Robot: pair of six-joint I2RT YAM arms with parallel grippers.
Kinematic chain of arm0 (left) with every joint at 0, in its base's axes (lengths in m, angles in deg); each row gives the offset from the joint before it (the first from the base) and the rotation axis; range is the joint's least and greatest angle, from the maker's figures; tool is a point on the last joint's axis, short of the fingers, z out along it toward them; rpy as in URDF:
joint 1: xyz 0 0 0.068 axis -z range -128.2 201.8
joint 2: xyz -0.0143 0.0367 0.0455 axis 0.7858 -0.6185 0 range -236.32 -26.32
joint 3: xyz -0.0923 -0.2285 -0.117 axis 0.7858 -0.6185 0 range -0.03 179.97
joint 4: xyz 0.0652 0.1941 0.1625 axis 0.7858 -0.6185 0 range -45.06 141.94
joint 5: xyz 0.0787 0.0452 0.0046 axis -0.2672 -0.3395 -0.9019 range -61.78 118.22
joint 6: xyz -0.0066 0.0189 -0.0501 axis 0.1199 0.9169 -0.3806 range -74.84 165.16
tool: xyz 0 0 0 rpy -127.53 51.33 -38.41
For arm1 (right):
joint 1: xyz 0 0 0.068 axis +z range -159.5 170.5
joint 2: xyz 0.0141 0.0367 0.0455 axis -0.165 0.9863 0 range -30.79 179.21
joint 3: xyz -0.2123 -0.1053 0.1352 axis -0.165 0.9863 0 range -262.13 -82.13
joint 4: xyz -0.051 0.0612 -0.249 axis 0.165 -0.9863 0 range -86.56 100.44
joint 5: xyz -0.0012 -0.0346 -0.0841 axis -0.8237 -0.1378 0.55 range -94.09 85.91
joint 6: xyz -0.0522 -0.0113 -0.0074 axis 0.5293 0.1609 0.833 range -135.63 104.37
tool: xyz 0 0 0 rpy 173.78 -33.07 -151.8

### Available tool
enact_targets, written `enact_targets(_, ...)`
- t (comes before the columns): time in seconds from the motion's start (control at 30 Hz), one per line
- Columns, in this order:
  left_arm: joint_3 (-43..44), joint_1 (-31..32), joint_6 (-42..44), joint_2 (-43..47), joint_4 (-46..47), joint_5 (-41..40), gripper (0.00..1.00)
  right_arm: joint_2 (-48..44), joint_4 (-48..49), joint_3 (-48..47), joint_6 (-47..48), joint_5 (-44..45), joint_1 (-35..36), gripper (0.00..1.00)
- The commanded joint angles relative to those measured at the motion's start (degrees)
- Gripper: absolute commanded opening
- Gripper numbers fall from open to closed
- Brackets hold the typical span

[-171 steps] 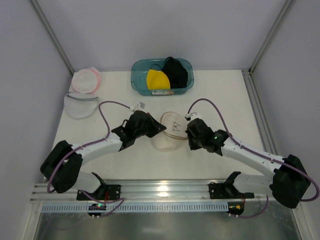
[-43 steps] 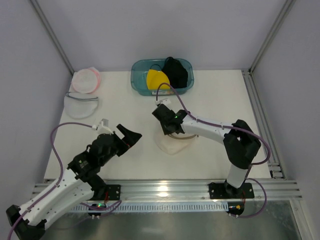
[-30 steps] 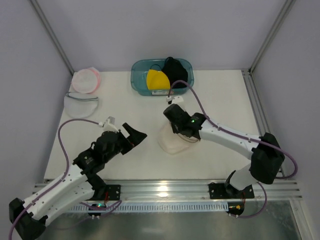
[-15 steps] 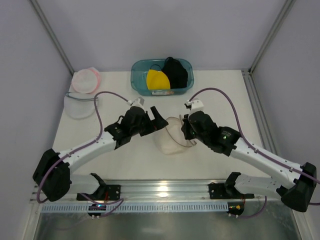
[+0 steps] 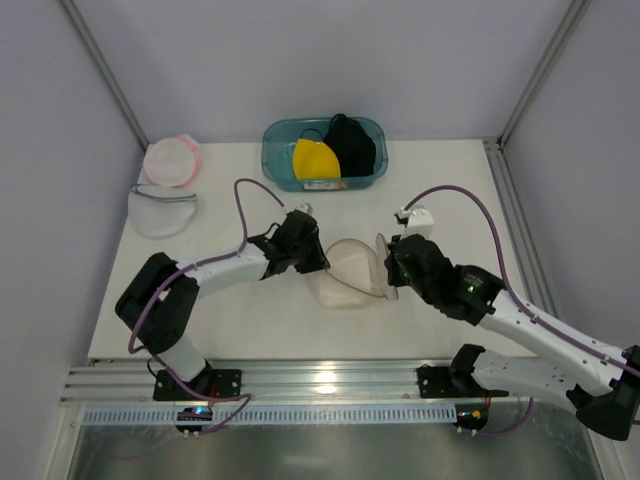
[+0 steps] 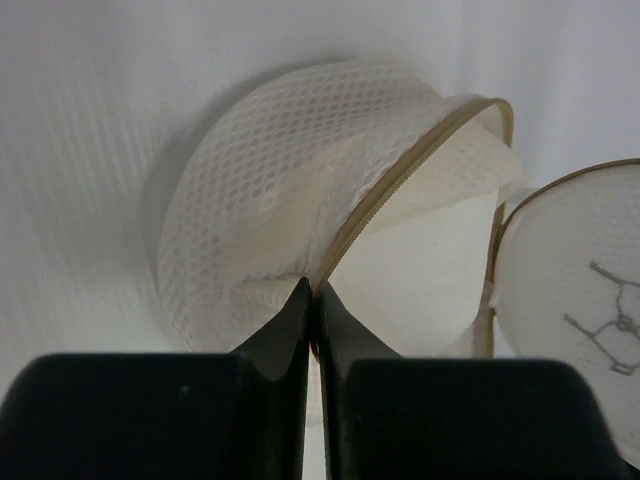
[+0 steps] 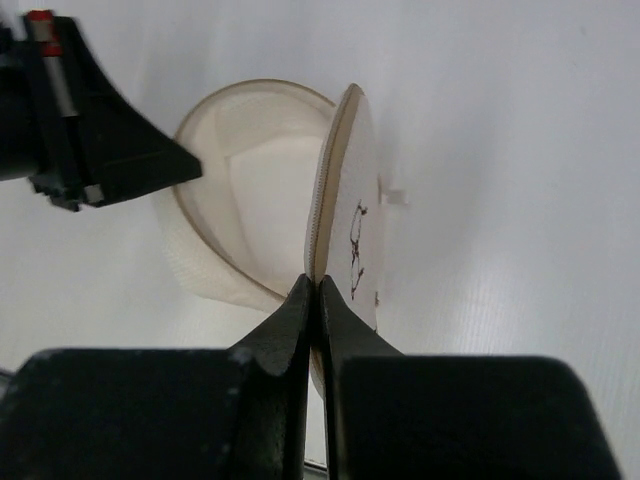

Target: Unzip the laundry bag and remove the bra

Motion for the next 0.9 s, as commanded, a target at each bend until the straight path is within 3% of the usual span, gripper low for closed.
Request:
enact_targets(0.0, 1.4, 0.2, 1.4, 1.2, 0.2, 0.9, 0.00, 0.3, -13.6, -2.2, -11.0, 14.0, 0.1, 0.04)
enact_targets(0.1, 0.1, 0.2, 1.2, 3.4, 0.2, 0.9, 0.00, 1.1, -23.7, -2.0, -22.0, 25.7, -0.4, 0.04)
enact_targets(0.13, -1.0, 0.2, 1.1, 4.0, 0.3, 1.1, 0.00, 1.4, -26.0, -1.7, -24.6, 29.4, -0.4, 0.09)
enact_targets(0.17, -1.5, 0.2, 0.9, 4.6, 0.4, 1.2, 0.00, 1.6, -28.4, -1.6, -27.3, 30.8, -0.4, 0.24)
enact_targets(0.23, -3.2, 0.2, 0.4, 6.1, 0.5, 1.5, 0.00, 1.5, -30.9, -1.2, -30.6, 31.7, -0.4, 0.68)
enact_targets(0.27, -3.8, 0.2, 0.3, 6.6, 0.8, 1.4, 0.00, 0.9, -29.3, -0.3, -28.7, 30.3, -0.2, 0.80)
enact_targets(0.37, -5.8, 0.2, -0.4, 8.0, 1.5, 2.2, 0.00, -4.2, -13.9, 3.8, -15.4, 19.9, 0.0, 0.87)
enact_targets(0.47, -7.7, 0.2, -1.0, 9.2, 1.9, 3.0, 0.00, -9.9, -4.0, 7.4, -11.0, 15.0, 0.2, 0.89)
enact_targets(0.57, -10.1, 0.5, -1.6, 11.2, 3.3, 3.0, 0.00, -12.0, 8.5, 12.0, -5.6, 2.8, 0.1, 0.89)
enact_targets(0.6, -10.5, 0.6, -1.7, 11.6, 3.3, 3.0, 0.00, -11.0, 13.8, 12.9, -4.9, -4.1, 0.1, 0.87)
enact_targets(0.73, -11.7, 0.5, -1.8, 12.9, 3.3, 3.1, 0.00, -1.2, 21.2, 14.1, -4.1, -14.3, 0.0, 0.79)
enact_targets(0.87, -12.8, 0.6, -2.3, 14.8, 3.3, 3.1, 0.00, 7.6, 29.8, 15.6, -3.7, -18.0, 0.0, 0.72)
